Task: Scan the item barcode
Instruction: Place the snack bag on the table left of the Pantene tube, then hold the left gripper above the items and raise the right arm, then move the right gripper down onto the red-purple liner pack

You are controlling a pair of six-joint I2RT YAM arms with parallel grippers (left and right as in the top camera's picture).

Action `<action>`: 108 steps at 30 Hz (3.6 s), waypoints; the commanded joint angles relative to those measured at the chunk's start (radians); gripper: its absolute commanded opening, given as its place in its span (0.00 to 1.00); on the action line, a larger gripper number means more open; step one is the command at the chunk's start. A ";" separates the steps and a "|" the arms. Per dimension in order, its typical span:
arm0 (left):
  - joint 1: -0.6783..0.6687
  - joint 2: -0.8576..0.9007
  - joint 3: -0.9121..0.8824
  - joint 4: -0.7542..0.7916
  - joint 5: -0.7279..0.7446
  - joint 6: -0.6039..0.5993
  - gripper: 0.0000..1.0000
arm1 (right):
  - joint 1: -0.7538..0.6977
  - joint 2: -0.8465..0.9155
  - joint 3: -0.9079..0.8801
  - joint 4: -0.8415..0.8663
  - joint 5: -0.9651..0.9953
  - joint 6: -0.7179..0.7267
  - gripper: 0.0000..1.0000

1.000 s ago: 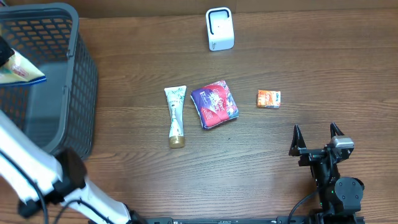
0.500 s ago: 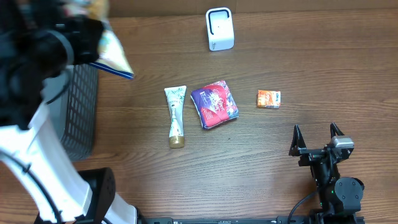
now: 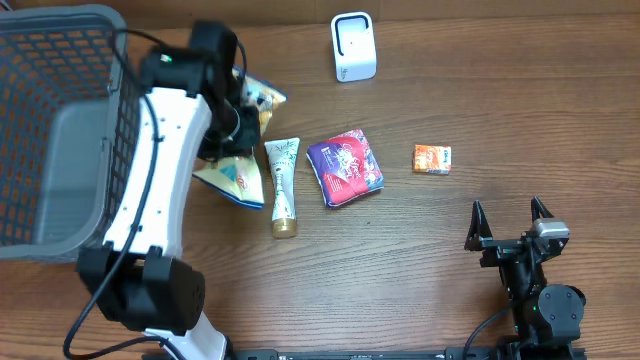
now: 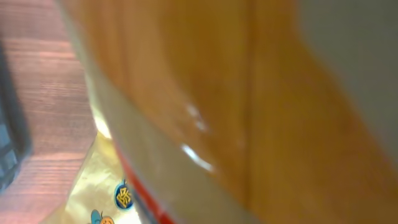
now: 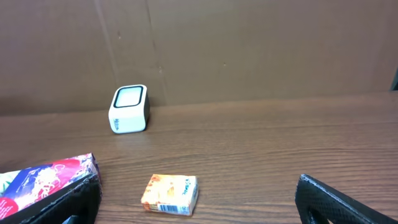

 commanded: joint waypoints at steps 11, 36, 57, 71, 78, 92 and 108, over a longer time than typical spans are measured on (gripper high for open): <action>-0.002 -0.006 -0.537 0.457 0.002 -0.101 0.39 | -0.001 -0.007 -0.010 0.005 0.009 -0.004 1.00; -0.064 -0.005 0.116 0.058 0.241 -0.009 1.00 | -0.001 -0.007 -0.010 0.005 0.009 -0.004 1.00; -0.153 -0.005 -0.052 0.201 0.036 -0.054 1.00 | -0.003 -0.007 -0.010 0.006 0.020 -0.023 1.00; -0.153 -0.004 -0.052 0.186 0.022 -0.054 1.00 | -0.002 -0.007 -0.010 0.286 -0.428 0.222 1.00; -0.153 -0.005 -0.052 0.177 0.022 -0.054 1.00 | -0.003 -0.007 0.053 0.592 -0.424 0.333 1.00; -0.153 -0.004 -0.052 0.171 0.022 -0.054 1.00 | -0.003 0.504 0.831 -0.230 -0.549 -0.017 1.00; -0.131 -0.004 -0.052 0.187 0.003 -0.158 1.00 | 0.156 1.233 1.230 -0.599 -0.666 0.132 1.00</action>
